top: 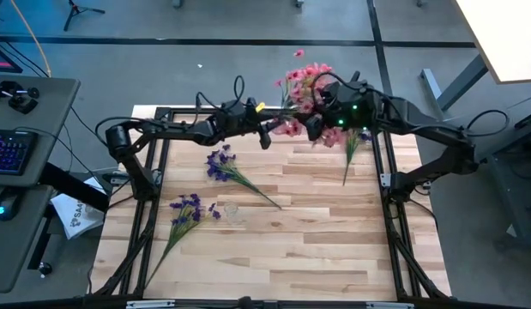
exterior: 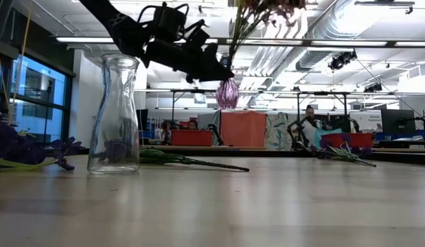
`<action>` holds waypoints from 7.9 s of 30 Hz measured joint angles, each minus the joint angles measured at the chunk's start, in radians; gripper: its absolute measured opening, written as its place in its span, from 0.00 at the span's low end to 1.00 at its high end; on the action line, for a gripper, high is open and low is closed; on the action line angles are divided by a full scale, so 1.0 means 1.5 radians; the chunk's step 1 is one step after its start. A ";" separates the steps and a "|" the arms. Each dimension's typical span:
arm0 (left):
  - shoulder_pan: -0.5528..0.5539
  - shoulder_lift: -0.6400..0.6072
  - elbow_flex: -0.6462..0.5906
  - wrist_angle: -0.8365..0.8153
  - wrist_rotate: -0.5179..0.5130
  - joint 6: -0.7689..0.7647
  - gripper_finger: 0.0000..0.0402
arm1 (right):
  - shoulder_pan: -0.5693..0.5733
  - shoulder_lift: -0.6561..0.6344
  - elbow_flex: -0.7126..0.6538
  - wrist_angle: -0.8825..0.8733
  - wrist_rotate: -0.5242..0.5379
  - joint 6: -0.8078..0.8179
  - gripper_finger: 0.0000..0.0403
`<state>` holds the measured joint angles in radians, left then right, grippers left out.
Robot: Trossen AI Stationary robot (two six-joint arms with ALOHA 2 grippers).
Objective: Sort flowers into vase by color
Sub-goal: Put the pink flowers into the purple vase, then adjust the pink flowers on the purple vase
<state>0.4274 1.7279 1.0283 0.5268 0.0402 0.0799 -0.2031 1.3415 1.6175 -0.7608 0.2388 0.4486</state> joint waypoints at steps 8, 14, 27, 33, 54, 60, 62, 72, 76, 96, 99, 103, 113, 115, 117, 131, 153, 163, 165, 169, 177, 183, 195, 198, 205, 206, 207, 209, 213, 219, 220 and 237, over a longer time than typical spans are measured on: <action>0.008 0.000 0.000 -0.003 0.008 -0.018 0.21 | 0.000 0.000 0.080 -0.025 0.011 -0.027 0.69; 0.012 0.000 0.000 -0.003 0.009 -0.018 0.21 | 0.000 0.000 0.151 -0.105 0.015 -0.044 0.69; 0.012 0.000 -0.001 -0.003 0.009 -0.045 0.21 | 0.000 -0.001 0.304 -0.148 0.018 -0.070 0.69; 0.021 0.035 -0.067 0.102 0.033 -0.108 0.21 | 0.001 -0.008 0.327 -0.204 0.018 -0.077 0.69; 0.015 0.206 -0.031 0.231 -0.063 -0.008 0.25 | 0.089 -0.027 0.325 -0.327 0.092 -0.013 0.69; 0.016 0.229 -0.008 0.227 -0.065 0.001 0.33 | 0.104 -0.026 0.325 -0.328 0.109 -0.002 0.69; 0.016 0.229 -0.007 0.230 -0.065 0.001 0.34 | 0.110 -0.026 0.325 -0.328 0.120 -0.002 0.69; 0.016 0.240 -0.006 0.220 -0.070 0.001 0.37 | 0.112 -0.021 0.325 -0.329 0.138 -0.002 0.69; 0.016 0.240 -0.006 0.215 -0.074 -0.004 0.37 | 0.112 -0.017 0.325 -0.328 0.138 -0.002 0.69; 0.047 0.221 -0.011 0.180 -0.085 -0.062 0.21 | 0.112 -0.008 0.325 -0.329 0.132 0.016 0.69; 0.047 0.189 -0.010 0.187 -0.085 -0.039 0.21 | 0.112 -0.008 0.325 -0.362 0.144 0.012 0.69; 0.047 0.139 -0.020 0.187 -0.077 -0.037 0.21 | 0.112 -0.010 0.285 -0.427 0.191 0.038 0.69; 0.041 0.059 -0.135 0.328 -0.043 -0.182 0.21 | 0.109 -0.078 -0.106 -0.416 0.128 0.158 0.46; 0.037 0.059 -0.158 0.387 -0.034 -0.234 0.21 | 0.109 -0.120 -0.225 -0.344 0.088 0.206 0.31; 0.028 0.059 -0.172 0.432 -0.035 -0.276 0.21 | 0.109 -0.169 -0.342 -0.207 0.070 0.256 0.14; -0.088 0.153 -0.029 0.462 -0.035 -0.243 0.21 | -0.068 -0.188 -0.580 0.417 -0.046 0.100 0.01; -0.086 0.101 0.098 0.271 -0.130 0.038 0.21 | -0.288 -0.193 -0.366 0.311 -0.337 -0.246 0.00; -0.048 0.101 0.097 0.342 0.001 -0.028 0.21 | -0.288 -0.130 -0.366 0.514 -0.301 -0.198 0.00; -0.044 0.101 0.098 0.350 0.000 -0.025 0.21 | -0.286 -0.111 -0.366 0.563 -0.322 -0.166 0.00; -0.025 0.101 0.098 0.324 -0.002 -0.050 0.21 | -0.263 -0.094 -0.344 0.566 -0.357 -0.145 0.00; -0.010 0.110 0.098 0.313 -0.002 -0.084 0.21 | -0.238 -0.071 -0.310 0.568 -0.307 -0.110 0.00; -0.032 0.116 0.098 0.316 0.002 -0.098 0.21 | -0.234 -0.039 -0.281 0.543 -0.318 -0.105 0.00; -0.010 0.111 0.098 0.331 0.018 -0.188 0.21 | -0.219 -0.083 -0.231 0.289 -0.332 -0.180 0.00; -0.016 0.111 0.098 0.331 0.028 -0.187 0.21 | -0.212 -0.071 -0.231 0.313 -0.318 -0.194 0.00; -0.040 0.111 0.098 0.309 0.025 -0.162 0.21 | -0.208 -0.024 -0.231 0.401 -0.316 -0.178 0.00; -0.043 0.111 0.098 0.307 0.024 -0.161 0.21 | -0.207 -0.015 -0.231 0.412 -0.317 -0.177 0.00; -0.045 0.111 0.098 0.303 0.022 -0.156 0.21 | -0.205 -0.006 -0.231 0.422 -0.322 -0.174 0.00; -0.048 0.111 0.098 0.294 0.019 -0.146 0.21 | -0.200 0.009 -0.231 0.438 -0.337 -0.162 0.00; -0.050 0.111 0.098 0.282 0.024 -0.145 0.21 | -0.196 0.008 -0.232 0.420 -0.326 -0.172 0.00; -0.035 0.110 0.098 0.286 0.026 -0.132 0.21 | -0.207 -0.041 -0.232 0.375 -0.311 -0.177 0.00; -0.031 0.110 0.098 0.286 0.025 -0.132 0.21 | -0.206 -0.050 -0.232 0.361 -0.311 -0.177 0.00; -0.052 0.110 0.103 0.268 0.016 -0.081 0.21 | -0.223 -0.065 -0.232 0.341 -0.287 -0.204 0.00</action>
<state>0.3492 1.8923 1.1835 0.9292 0.0636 -0.0418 -0.5369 1.2443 1.2689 -0.2499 -0.1921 0.1428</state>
